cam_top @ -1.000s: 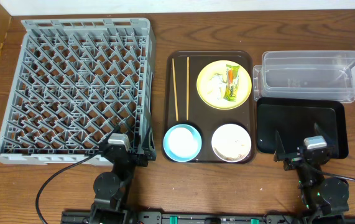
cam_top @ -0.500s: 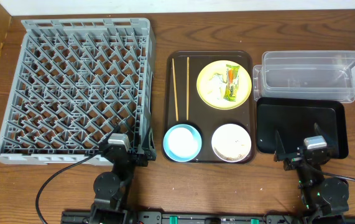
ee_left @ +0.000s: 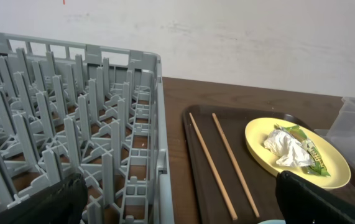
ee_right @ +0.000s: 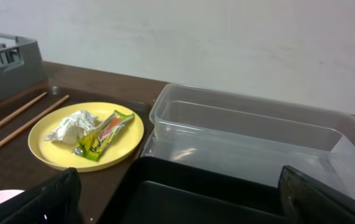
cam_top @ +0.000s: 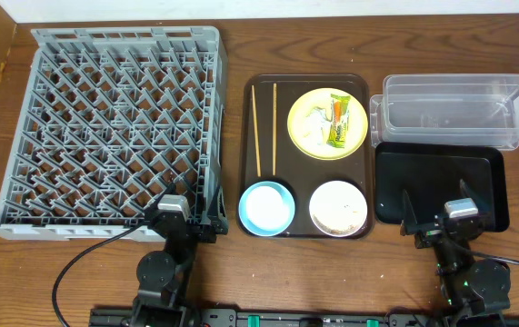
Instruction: Sort waste into correct bins and load items into the dishwasher
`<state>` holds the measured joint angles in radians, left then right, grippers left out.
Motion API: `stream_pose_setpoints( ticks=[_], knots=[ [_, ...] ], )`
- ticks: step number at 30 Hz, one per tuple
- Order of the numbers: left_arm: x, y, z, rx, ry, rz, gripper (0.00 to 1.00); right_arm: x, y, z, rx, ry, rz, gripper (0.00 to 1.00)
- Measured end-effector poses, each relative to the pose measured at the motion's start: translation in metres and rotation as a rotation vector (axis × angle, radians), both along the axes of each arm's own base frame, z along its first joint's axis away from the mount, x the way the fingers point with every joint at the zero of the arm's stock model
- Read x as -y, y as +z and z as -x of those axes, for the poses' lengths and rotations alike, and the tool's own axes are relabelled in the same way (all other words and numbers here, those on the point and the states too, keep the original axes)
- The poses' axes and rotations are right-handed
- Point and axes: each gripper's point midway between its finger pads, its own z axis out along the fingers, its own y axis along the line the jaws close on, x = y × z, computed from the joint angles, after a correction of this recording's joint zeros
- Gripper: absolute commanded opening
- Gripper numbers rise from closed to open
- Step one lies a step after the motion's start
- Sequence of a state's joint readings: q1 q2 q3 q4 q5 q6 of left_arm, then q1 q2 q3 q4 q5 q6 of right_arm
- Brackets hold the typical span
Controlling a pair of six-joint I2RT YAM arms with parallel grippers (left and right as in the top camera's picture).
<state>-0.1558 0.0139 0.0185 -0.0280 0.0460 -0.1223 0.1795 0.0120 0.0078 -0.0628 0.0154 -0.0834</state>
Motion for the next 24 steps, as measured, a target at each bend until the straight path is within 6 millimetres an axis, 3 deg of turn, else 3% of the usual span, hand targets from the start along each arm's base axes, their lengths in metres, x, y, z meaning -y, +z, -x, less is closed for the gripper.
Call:
stream_pose_setpoints(
  ticks=[11,20,24],
  knots=[
    [0.000,0.000,0.000,0.000,0.000,0.000,0.97,-0.012,0.001,0.002,0.001,0.071,-0.013,0.99],
    [0.000,0.004,0.000,0.008,0.000,0.001,0.97,-0.030,0.021,0.008,0.074,0.182,-0.026,0.99],
    [0.000,0.021,0.000,-0.011,0.000,-0.001,0.97,-0.033,0.040,0.009,0.057,0.199,-0.033,0.99]
  ],
)
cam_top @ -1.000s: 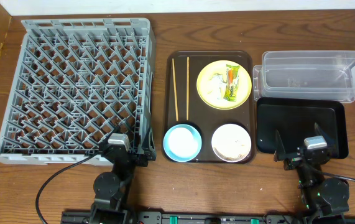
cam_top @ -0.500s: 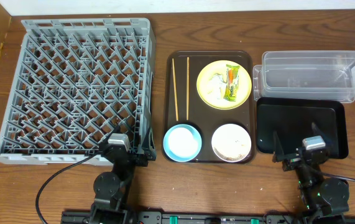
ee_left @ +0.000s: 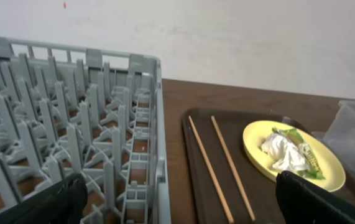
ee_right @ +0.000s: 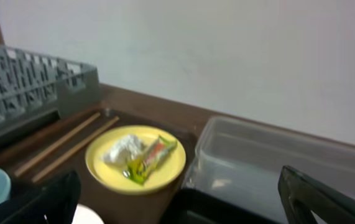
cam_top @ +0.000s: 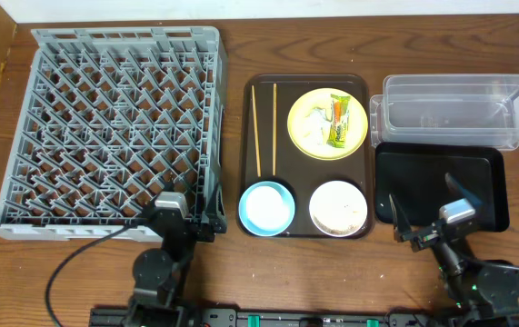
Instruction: Sort waste into correct bins and load items into the dishwasher
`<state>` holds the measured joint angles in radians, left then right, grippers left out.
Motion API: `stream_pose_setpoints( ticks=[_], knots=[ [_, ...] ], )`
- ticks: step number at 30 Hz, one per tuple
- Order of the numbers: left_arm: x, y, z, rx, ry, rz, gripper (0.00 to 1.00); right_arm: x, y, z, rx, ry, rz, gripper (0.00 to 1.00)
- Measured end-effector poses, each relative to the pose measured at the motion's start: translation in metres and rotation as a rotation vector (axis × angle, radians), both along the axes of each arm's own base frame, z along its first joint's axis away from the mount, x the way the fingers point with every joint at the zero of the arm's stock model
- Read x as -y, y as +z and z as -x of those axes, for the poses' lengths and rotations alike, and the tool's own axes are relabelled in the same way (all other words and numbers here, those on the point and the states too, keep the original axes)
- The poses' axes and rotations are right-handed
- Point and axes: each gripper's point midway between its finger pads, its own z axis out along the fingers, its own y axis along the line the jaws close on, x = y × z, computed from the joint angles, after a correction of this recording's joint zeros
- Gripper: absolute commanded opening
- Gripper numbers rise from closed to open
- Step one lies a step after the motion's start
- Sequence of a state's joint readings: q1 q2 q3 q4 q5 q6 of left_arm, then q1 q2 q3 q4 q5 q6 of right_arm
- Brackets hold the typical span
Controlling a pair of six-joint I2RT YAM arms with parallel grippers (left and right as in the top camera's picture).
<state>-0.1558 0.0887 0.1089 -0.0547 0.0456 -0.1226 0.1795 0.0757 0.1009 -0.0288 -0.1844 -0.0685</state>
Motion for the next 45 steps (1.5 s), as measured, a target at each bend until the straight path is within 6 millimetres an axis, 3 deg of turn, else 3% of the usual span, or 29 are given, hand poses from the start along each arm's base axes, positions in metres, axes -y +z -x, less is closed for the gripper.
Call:
stream_pose_setpoints(
  ticks=[6,13,17,21,24,28,29,30,32,35,38,41,45],
  knots=[
    [0.002,0.048,-0.007,-0.110,-0.007,-0.016,0.97,-0.003,0.035,-0.012,-0.154,0.006,0.014,0.99],
    [0.021,0.069,-0.022,-0.497,-0.096,-0.041,0.97,-0.019,0.054,-0.051,-0.572,0.046,0.050,0.99],
    [0.032,0.084,-0.032,-0.671,-0.146,-0.034,0.97,-0.051,0.082,-0.080,-0.677,0.168,0.035,0.99],
    [0.038,0.093,-0.038,-0.721,-0.167,-0.027,0.97,-0.091,0.106,-0.098,-0.663,0.356,-0.038,0.99],
    [0.040,0.093,-0.038,-0.732,-0.174,-0.025,0.97,-0.112,0.105,-0.112,-0.696,0.414,-0.083,0.99],
    [0.040,0.092,-0.038,-0.736,-0.177,-0.024,0.97,-0.143,0.065,-0.128,-0.848,0.405,-0.051,0.98],
    [0.040,0.092,-0.038,-0.735,-0.177,-0.024,0.97,-0.149,0.052,-0.132,-0.883,0.382,-0.029,0.95],
    [0.040,0.092,-0.038,-0.736,-0.177,-0.024,0.97,-0.154,0.040,-0.137,-0.908,0.362,-0.010,0.83],
    [0.040,0.092,-0.038,-0.737,-0.177,-0.024,0.97,-0.166,0.006,-0.152,-0.969,0.309,0.043,0.72],
    [0.040,0.091,-0.038,-0.738,-0.176,-0.024,0.97,-0.178,-0.042,-0.173,-1.022,0.246,0.098,0.69],
    [0.040,0.091,-0.038,-0.739,-0.176,-0.024,0.97,-0.179,-0.094,-0.183,-1.086,0.186,0.153,0.66],
    [0.040,0.091,-0.038,-0.739,-0.176,-0.024,0.97,-0.175,-0.131,-0.191,-1.117,0.111,0.199,0.66],
    [0.040,0.091,-0.038,-0.738,-0.176,-0.024,0.97,-0.176,-0.155,-0.195,-1.123,0.060,0.242,0.60]
  ],
)
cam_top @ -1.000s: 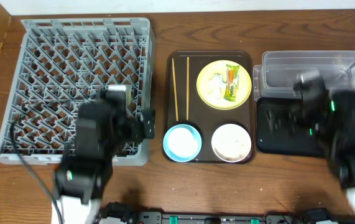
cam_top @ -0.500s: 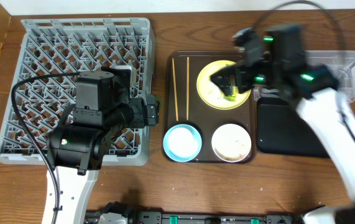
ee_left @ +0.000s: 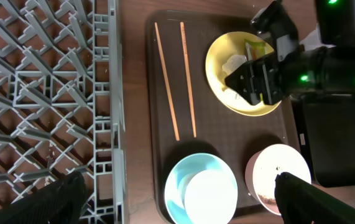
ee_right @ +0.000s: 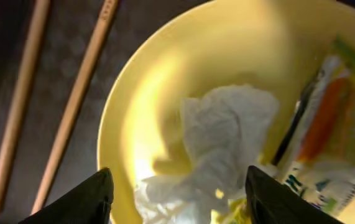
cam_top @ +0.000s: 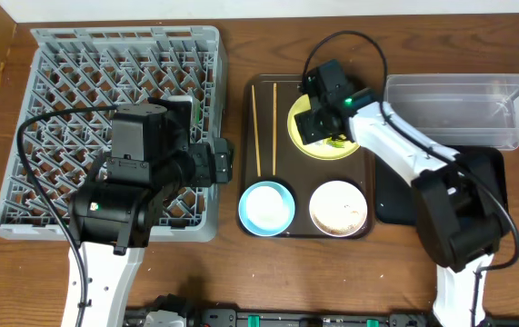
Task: Sort waste into correct bins and load items into the dishwasher
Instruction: 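Grasp the white tissue with the right gripper, drop it in the bin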
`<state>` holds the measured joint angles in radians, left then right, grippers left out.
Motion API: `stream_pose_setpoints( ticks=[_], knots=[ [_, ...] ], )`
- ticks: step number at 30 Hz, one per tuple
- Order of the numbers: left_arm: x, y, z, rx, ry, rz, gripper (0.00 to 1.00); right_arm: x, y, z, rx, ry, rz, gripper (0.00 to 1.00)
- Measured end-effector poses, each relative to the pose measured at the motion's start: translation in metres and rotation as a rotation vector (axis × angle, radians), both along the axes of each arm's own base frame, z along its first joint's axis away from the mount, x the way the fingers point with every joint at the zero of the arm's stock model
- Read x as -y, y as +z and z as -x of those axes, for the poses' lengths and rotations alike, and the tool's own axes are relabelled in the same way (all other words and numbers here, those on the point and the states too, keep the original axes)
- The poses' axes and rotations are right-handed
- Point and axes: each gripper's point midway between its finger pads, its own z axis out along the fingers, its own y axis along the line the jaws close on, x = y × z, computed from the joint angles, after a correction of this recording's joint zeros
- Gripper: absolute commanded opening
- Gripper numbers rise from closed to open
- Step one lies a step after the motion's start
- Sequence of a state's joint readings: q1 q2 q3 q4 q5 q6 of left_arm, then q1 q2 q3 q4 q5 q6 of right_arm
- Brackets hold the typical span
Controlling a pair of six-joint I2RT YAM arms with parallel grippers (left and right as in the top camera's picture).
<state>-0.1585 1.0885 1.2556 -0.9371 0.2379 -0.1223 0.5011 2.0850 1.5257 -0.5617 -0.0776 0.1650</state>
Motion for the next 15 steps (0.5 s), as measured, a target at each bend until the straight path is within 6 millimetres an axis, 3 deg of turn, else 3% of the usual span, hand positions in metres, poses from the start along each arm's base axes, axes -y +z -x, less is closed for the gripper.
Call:
stream_pose_setpoints(
  ticks=[3,4,6,7,11,15],
  knots=[
    [0.000,0.000,0.000,0.000,0.000,0.000,0.97,-0.002,-0.003,0.001,0.002,-0.006,0.014,0.52],
    [0.000,0.000,0.000,0.000,0.000,0.000,0.97,-0.003,-0.004,0.002,0.002,-0.008,0.018,0.43],
    [0.000,0.000,0.000,0.000,0.000,0.000,0.97,-0.004,-0.009,0.003,-0.007,-0.014,0.024,0.11],
    [0.000,0.000,0.000,0.000,0.000,0.000,0.97,-0.004,-0.015,0.003,-0.012,-0.013,0.031,0.01],
    [0.000,0.000,0.000,0.000,0.000,0.000,0.97,0.004,-0.032,0.005,-0.042,-0.035,0.071,0.01],
    [0.000,0.000,0.000,0.000,0.000,0.000,0.97,0.008,-0.011,-0.001,-0.030,-0.047,0.025,0.01]
  ],
)
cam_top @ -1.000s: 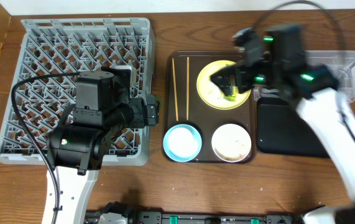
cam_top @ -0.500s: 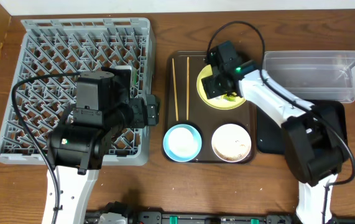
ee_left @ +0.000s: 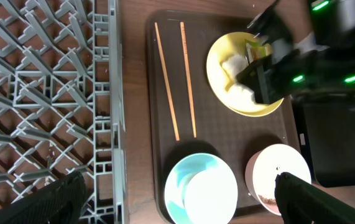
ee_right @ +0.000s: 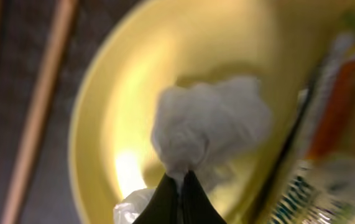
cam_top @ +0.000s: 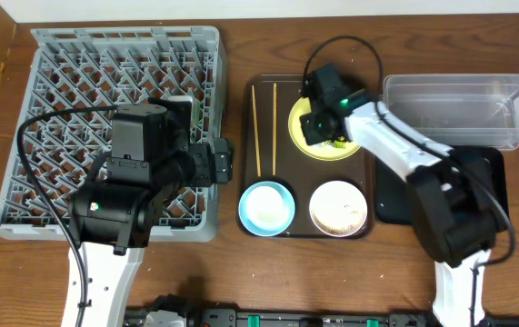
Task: Sort waste into correct bins and load items into the dishwasher
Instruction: 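Grasp the white tissue with the right gripper, drop it in the bin, then grasp the green snack wrapper from the yellow plate with the right gripper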
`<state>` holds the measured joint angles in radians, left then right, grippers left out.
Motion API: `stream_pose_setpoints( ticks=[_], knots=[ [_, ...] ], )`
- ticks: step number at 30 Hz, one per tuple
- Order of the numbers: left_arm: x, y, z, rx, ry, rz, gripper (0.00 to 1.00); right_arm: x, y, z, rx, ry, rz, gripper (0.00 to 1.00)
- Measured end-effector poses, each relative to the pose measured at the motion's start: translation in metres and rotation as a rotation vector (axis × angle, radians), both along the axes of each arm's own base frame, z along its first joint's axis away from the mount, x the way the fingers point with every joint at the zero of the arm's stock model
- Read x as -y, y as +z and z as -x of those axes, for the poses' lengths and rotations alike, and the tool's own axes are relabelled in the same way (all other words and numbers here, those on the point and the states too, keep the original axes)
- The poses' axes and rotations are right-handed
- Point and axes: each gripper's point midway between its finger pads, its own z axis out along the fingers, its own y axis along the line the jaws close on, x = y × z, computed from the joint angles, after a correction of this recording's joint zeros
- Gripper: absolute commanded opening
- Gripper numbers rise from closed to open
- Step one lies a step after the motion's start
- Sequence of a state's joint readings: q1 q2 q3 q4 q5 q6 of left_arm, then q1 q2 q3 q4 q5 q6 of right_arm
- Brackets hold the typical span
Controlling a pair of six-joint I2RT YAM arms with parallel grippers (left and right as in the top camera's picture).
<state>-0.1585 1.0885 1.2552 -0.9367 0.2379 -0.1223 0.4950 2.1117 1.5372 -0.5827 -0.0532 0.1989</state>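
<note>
On the brown tray (cam_top: 301,178) stands a yellow plate (cam_top: 305,143) with a crumpled white tissue (ee_right: 209,123) and a green-orange wrapper (ee_right: 327,118). My right gripper (ee_right: 180,182) is down over the plate, shut on the tissue's lower edge. Two chopsticks (cam_top: 257,127) lie at the tray's left, with a blue bowl (cam_top: 266,207) and a white bowl (cam_top: 338,208) at its front. My left gripper (ee_left: 180,205) hangs open and empty high over the rack's right edge and the blue bowl.
The grey dish rack (cam_top: 77,91) fills the left of the table. A clear plastic bin (cam_top: 459,109) stands at the back right, with a black bin (cam_top: 395,191) in front of it. My right arm stretches over the black bin.
My right gripper, which stood open around the tissue on the yellow plate, is now shut on it. The left arm has not moved.
Both arms sat folded low at the table's front edge, then the right one had lifted slightly. Later the left gripper hung open by the rack's right edge and the right was open over the yellow plate. Now it grips the tissue.
</note>
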Motion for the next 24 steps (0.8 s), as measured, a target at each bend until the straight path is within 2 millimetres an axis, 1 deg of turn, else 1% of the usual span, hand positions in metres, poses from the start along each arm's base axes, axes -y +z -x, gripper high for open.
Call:
stream_pose_setpoints(
  ticks=[2,4,5,6,7,9,10,11,12,13,14,15,16,17,19,21,22,24],
  knots=[
    [0.000,0.000,0.000,0.000,0.000,0.000,0.97,0.006,0.026,-0.007,0.038,-0.016,-0.042,0.01],
    [0.000,0.000,0.000,0.000,0.000,0.000,0.97,0.017,0.064,-0.015,0.099,-0.041,-0.086,0.01],
    [0.000,0.000,0.000,-0.001,0.000,0.000,0.97,0.026,0.087,-0.019,0.137,-0.059,-0.111,0.01],
    [0.000,0.000,0.000,0.000,0.000,0.000,0.97,0.037,0.110,-0.023,0.177,-0.083,-0.129,0.01],
    [0.000,0.000,0.000,0.000,0.000,0.000,0.97,0.046,0.128,-0.025,0.208,-0.101,-0.141,0.01],
    [0.000,0.000,0.000,0.000,0.000,0.000,0.97,0.074,0.163,-0.030,0.266,-0.157,-0.154,0.01],
    [0.000,0.000,0.000,0.000,0.000,0.000,0.97,0.088,0.172,-0.030,0.278,-0.189,-0.149,0.01],
    [0.000,0.000,0.000,0.000,0.000,0.000,0.97,0.100,0.177,-0.030,0.283,-0.216,-0.142,0.01],
    [0.000,0.000,0.000,0.000,0.000,0.000,0.97,0.116,0.178,-0.031,0.275,-0.258,-0.128,0.01],
    [0.000,0.000,0.000,0.000,0.000,0.000,0.97,0.134,0.173,-0.029,0.249,-0.306,-0.104,0.02],
    [0.000,0.000,0.000,0.000,0.000,0.000,0.97,0.143,0.168,-0.028,0.231,-0.327,-0.093,0.10],
    [0.000,0.000,0.000,0.000,0.000,0.000,0.97,0.158,0.157,-0.026,0.191,-0.370,-0.072,0.18],
    [0.000,0.000,0.000,-0.001,0.000,0.000,0.97,0.165,0.151,-0.026,0.172,-0.386,-0.059,0.33],
    [0.000,0.000,0.000,0.000,0.000,0.000,0.97,0.174,0.139,-0.024,0.136,-0.412,-0.043,0.52],
    [0.000,0.000,0.000,0.000,0.000,0.000,0.97,0.181,0.122,-0.023,0.089,-0.438,-0.025,0.59],
    [0.000,0.000,0.000,0.000,0.000,0.000,0.97,0.181,0.111,-0.024,0.069,-0.438,-0.013,0.61],
    [0.000,0.000,0.000,0.000,0.000,0.000,0.97,0.180,0.107,-0.026,0.066,-0.438,-0.016,0.61],
    [0.000,0.000,0.000,0.000,0.000,0.000,0.97,0.174,0.107,-0.029,0.079,-0.428,-0.030,0.61]
  ],
)
